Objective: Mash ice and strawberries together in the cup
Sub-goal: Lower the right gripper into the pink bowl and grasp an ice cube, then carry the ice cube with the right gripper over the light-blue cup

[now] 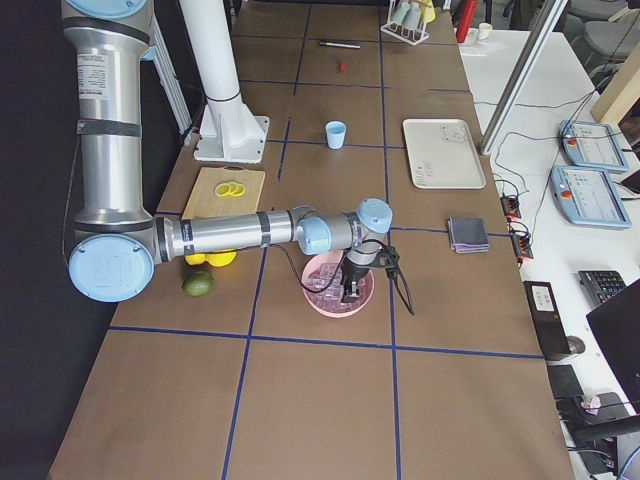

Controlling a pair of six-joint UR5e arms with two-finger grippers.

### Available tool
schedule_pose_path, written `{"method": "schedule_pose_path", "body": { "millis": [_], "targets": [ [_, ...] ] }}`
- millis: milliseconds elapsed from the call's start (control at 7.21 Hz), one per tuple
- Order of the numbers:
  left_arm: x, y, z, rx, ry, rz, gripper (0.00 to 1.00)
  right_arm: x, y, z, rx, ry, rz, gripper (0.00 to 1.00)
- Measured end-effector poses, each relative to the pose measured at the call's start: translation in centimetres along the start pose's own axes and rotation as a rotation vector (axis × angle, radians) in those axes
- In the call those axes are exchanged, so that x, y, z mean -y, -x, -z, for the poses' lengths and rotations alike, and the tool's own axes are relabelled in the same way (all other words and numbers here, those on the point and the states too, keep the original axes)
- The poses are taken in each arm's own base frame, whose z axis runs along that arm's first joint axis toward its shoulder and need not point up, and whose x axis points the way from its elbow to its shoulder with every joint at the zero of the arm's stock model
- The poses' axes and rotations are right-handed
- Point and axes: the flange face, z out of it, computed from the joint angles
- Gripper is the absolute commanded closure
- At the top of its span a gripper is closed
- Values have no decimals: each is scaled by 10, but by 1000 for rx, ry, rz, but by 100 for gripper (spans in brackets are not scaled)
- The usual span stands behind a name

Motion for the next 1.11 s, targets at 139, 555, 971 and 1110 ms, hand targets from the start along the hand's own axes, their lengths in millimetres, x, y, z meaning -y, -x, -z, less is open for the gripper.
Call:
{"method": "schedule_pose_path", "body": {
  "millis": [139,555,971,1110],
  "targets": [
    [0,0,0,0,0,1,0,0,1,0,0,0,4,100],
    [1,-4,4,2,-7,-4,0,-7,4,30,10,-57,20,100],
    [1,-8,8,3,-11,-7,0,-34,-3,116,25,-196,-8,100],
    [0,-8,8,2,-11,-6,0,-23,22,135,38,-225,14,100]
  ]
}}
